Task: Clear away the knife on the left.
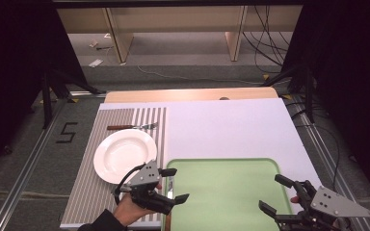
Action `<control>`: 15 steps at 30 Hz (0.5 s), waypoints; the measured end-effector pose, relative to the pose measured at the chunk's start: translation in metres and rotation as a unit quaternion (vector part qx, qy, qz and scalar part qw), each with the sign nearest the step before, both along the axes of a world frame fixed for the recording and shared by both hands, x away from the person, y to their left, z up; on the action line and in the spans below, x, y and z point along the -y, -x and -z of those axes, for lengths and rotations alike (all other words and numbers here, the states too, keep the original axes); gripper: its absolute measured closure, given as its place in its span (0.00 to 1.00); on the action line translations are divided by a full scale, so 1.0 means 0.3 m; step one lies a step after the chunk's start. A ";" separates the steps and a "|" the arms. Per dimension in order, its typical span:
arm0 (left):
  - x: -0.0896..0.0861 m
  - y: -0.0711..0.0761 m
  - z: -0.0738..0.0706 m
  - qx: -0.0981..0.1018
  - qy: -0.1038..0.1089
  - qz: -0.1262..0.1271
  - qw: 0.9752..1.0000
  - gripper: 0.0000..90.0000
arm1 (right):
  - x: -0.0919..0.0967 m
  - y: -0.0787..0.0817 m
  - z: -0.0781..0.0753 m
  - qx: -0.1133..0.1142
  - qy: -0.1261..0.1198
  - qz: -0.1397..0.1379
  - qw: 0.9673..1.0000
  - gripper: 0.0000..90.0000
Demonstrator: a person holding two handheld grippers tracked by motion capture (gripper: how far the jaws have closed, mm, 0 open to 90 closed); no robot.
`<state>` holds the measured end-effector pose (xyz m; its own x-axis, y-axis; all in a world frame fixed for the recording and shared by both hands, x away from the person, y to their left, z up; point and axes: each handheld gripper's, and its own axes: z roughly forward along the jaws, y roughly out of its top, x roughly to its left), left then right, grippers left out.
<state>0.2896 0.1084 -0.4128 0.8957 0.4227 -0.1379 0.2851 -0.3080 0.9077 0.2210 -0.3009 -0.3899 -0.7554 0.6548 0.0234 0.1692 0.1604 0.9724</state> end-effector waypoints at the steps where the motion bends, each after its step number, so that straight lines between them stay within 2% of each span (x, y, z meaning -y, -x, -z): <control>1: -0.012 0.008 -0.002 0.006 0.006 -0.006 1.000 0.17 | 0.001 -0.001 0.001 0.000 0.000 0.001 1.000 0.15; 4: -0.030 0.013 -0.002 0.006 0.018 -0.012 1.000 0.17 | 0.001 0.000 0.001 -0.001 0.000 0.002 1.000 0.15; 9: -0.056 0.026 0.002 0.013 0.008 -0.024 1.000 0.17 | 0.000 0.001 0.001 -0.001 -0.001 0.003 1.000 0.15; 15: -0.064 0.020 0.005 0.008 0.014 -0.029 0.999 0.17 | 0.001 0.000 0.002 -0.003 -0.002 0.002 1.000 0.15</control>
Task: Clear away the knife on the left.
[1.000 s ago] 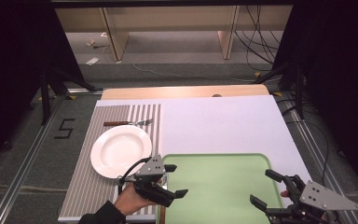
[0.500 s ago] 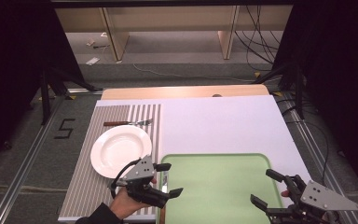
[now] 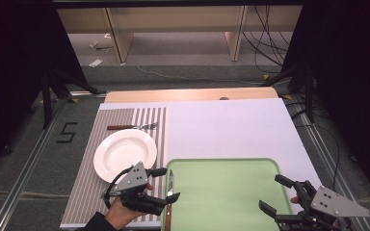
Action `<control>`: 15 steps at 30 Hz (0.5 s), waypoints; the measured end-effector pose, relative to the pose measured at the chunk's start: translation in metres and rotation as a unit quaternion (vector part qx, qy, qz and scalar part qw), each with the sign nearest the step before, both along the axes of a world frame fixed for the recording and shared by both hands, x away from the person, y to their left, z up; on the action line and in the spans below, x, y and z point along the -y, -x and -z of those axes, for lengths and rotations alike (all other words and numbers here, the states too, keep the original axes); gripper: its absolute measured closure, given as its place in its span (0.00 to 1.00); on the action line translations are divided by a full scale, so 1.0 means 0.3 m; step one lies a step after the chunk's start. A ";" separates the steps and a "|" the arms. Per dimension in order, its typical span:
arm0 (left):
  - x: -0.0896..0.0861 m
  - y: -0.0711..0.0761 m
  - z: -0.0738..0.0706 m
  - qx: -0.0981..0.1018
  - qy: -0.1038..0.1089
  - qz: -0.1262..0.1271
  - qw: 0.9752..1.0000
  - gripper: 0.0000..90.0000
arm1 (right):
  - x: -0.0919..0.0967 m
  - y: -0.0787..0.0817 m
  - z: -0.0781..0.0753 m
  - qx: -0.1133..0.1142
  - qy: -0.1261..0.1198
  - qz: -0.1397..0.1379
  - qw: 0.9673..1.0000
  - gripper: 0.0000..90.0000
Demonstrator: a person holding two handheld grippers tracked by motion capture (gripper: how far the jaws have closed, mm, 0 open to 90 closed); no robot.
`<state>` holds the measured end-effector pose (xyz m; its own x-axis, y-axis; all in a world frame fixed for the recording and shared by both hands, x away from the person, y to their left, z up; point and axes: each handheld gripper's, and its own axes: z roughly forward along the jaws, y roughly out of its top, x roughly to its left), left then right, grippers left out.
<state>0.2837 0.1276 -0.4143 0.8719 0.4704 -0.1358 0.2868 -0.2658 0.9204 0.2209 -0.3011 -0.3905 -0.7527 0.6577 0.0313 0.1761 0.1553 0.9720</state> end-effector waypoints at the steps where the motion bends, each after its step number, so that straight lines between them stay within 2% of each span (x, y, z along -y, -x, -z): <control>1: 0.002 -0.001 0.001 0.001 -0.004 0.002 1.000 0.17 | 0.000 0.000 0.000 0.000 0.000 0.000 1.000 0.15; 6: 0.012 0.001 0.004 0.001 -0.012 0.008 1.000 0.17 | 0.001 0.000 -0.001 0.001 -0.001 0.000 1.000 0.15; 15: 0.014 0.001 0.004 -0.002 -0.011 0.012 1.000 0.17 | 0.001 0.000 -0.002 0.002 0.001 0.000 1.000 0.15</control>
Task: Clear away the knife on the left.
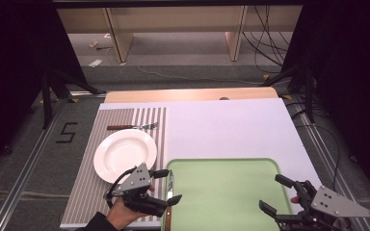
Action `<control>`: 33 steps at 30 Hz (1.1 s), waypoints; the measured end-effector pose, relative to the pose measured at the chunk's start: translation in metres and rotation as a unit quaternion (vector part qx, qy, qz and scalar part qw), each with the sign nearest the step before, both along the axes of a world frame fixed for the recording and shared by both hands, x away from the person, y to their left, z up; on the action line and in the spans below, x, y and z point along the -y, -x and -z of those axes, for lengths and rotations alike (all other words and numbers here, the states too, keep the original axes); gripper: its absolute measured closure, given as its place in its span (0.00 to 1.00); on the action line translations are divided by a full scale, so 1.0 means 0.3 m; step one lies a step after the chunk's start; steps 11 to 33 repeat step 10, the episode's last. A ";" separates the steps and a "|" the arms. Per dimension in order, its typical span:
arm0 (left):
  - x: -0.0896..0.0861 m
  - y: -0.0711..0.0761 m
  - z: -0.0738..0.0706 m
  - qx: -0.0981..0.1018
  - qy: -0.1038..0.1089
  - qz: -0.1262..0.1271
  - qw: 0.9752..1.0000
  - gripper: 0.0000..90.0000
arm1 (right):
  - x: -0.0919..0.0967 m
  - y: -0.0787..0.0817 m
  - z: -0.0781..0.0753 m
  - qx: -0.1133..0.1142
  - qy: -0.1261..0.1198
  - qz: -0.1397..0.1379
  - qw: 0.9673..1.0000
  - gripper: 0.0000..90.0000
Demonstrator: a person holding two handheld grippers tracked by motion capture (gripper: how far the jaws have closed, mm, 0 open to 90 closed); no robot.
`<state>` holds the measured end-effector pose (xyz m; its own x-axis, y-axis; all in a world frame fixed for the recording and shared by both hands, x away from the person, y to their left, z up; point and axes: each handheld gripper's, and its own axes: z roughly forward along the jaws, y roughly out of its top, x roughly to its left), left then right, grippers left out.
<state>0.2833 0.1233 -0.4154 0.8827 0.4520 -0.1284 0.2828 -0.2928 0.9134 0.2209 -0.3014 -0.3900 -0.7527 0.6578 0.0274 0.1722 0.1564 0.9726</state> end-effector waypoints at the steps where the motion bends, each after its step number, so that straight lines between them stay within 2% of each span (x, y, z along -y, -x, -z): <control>1: 0.001 0.000 0.001 0.000 -0.002 0.000 1.000 0.17 | 0.000 0.000 0.000 0.000 0.000 0.000 1.000 0.15; 33: 0.004 0.000 0.002 -0.002 -0.005 0.003 1.000 0.17 | -0.002 0.000 0.001 0.000 -0.001 0.000 1.000 0.15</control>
